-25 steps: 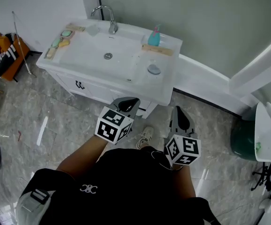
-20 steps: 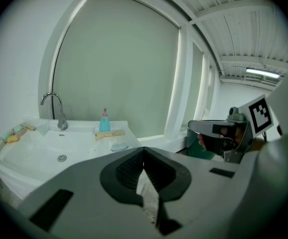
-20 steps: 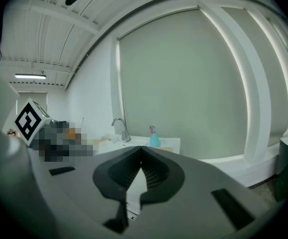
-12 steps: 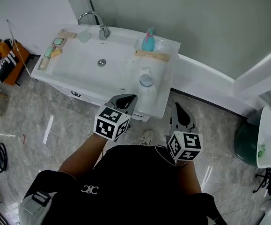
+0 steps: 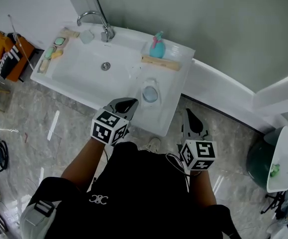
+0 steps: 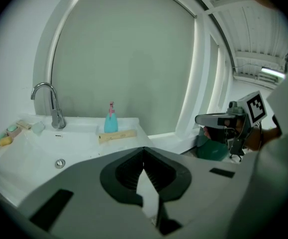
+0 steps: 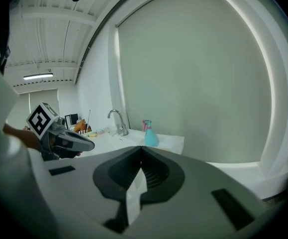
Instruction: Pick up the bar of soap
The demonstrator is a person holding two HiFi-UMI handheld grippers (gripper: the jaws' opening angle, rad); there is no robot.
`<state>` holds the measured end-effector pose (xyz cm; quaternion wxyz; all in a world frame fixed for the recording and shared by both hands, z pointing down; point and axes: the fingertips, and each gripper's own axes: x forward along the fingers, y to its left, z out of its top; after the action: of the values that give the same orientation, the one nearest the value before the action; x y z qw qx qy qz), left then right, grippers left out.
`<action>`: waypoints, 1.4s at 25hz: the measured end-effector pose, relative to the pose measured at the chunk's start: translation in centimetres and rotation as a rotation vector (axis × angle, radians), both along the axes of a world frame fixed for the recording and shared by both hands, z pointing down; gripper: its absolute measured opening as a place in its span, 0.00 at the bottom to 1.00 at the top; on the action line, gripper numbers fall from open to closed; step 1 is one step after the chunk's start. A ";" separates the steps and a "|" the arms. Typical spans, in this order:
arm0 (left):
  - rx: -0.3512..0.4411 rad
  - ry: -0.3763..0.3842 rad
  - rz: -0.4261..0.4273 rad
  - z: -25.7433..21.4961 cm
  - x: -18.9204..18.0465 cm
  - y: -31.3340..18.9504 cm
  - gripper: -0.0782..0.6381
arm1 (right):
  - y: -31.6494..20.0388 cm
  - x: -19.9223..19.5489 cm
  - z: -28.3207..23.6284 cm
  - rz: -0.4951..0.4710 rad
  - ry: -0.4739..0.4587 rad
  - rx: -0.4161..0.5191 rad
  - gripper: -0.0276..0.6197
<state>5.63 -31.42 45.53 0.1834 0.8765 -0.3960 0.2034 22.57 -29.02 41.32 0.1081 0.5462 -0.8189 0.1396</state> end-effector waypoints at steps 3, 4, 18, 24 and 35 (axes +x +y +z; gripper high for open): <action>0.003 -0.032 0.035 0.5 0.2 -1.1 0.12 | -0.8 0.5 0.3 -0.022 0.009 -0.008 0.05; 0.000 -0.040 0.058 0.8 0.3 -1.4 0.12 | -1.0 0.7 0.5 -0.020 0.011 -0.014 0.05; 0.094 -0.397 0.814 5.5 2.4 -5.7 0.13 | -2.8 1.3 1.1 0.199 -0.044 -0.042 0.05; 0.082 -0.422 1.163 6.7 2.9 -5.4 0.19 | -1.5 1.5 1.9 0.338 -0.042 -0.062 0.05; 0.178 -0.626 1.714 10.7 2.8 -4.6 0.43 | 2.0 -0.3 2.8 0.575 -0.021 -0.109 0.05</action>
<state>8.48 -36.03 56.26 -0.2141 0.7860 0.3441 0.4669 22.25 -27.01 44.16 0.0846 0.7478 -0.6228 0.2139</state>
